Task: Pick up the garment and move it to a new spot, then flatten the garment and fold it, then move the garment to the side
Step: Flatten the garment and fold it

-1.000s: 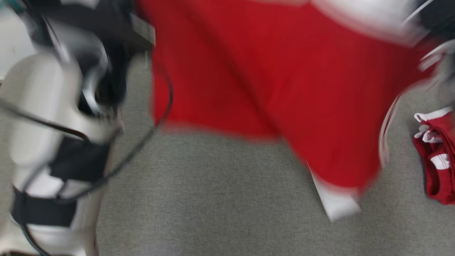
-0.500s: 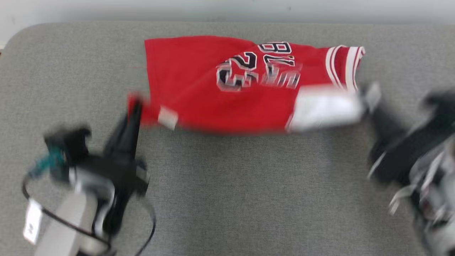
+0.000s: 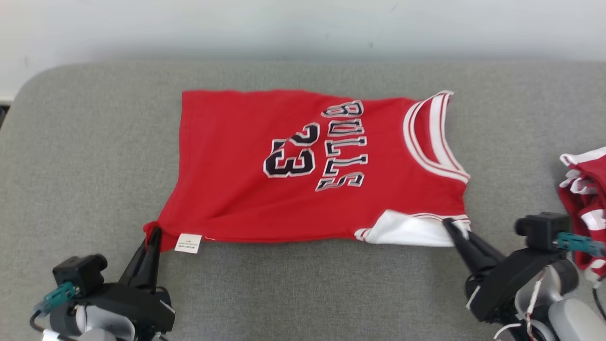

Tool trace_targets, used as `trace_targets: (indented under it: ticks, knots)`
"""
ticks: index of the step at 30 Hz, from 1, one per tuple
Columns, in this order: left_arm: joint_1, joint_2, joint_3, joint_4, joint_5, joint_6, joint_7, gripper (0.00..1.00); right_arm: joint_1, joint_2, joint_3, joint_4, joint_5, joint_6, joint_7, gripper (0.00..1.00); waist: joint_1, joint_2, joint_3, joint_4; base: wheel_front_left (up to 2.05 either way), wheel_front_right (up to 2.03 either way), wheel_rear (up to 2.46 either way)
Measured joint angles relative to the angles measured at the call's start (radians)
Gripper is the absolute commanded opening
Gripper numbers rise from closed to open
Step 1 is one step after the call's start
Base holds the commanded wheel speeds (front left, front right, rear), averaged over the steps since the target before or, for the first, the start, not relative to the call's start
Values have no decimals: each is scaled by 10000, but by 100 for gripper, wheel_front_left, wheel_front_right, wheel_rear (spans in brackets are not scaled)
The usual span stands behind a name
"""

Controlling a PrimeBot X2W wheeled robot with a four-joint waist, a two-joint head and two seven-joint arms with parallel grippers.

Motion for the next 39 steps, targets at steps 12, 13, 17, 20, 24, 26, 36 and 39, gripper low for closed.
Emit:
trace_targets:
  ticks: [12,13,17,20,24,26,36,39]
  knots:
    - [635,272,251,332,-40,-77,-230,0,-228,-115,-447,19,-215,-201,-761,0,-1,-1,-1384,-221,0,0,0]
    - [808,314,280,280,-42,-73,-240,0,-224,-111,-272,19,-265,-165,-711,0,-1,-1,-1498,-250,0,0,0]
    - [1341,407,322,4,-69,21,-316,0,-134,167,174,38,-328,-169,-577,0,-2,-2,-1896,-412,0,0,0]
    - [1399,341,305,-286,-67,119,-318,0,17,211,186,48,-349,-209,-554,0,-2,-2,-2078,-559,0,0,0]
    - [1619,159,249,-709,-63,207,-322,0,477,182,196,-38,-364,-274,-535,0,-2,-2,-2122,-656,0,0,0]
    - [1895,111,244,-970,-113,245,-330,0,763,146,228,-242,-364,-297,-449,0,0,-1,-2049,-653,0,0,0]
    - [2862,219,-769,-2002,-236,-81,671,0,1887,-180,1615,-656,-130,109,1018,0,0,-1,-1136,-678,0,0,0]
    - [2060,307,-865,-1680,-332,-150,1298,0,624,-63,2073,134,2,201,1764,0,1,-1,-749,-730,0,0,0]
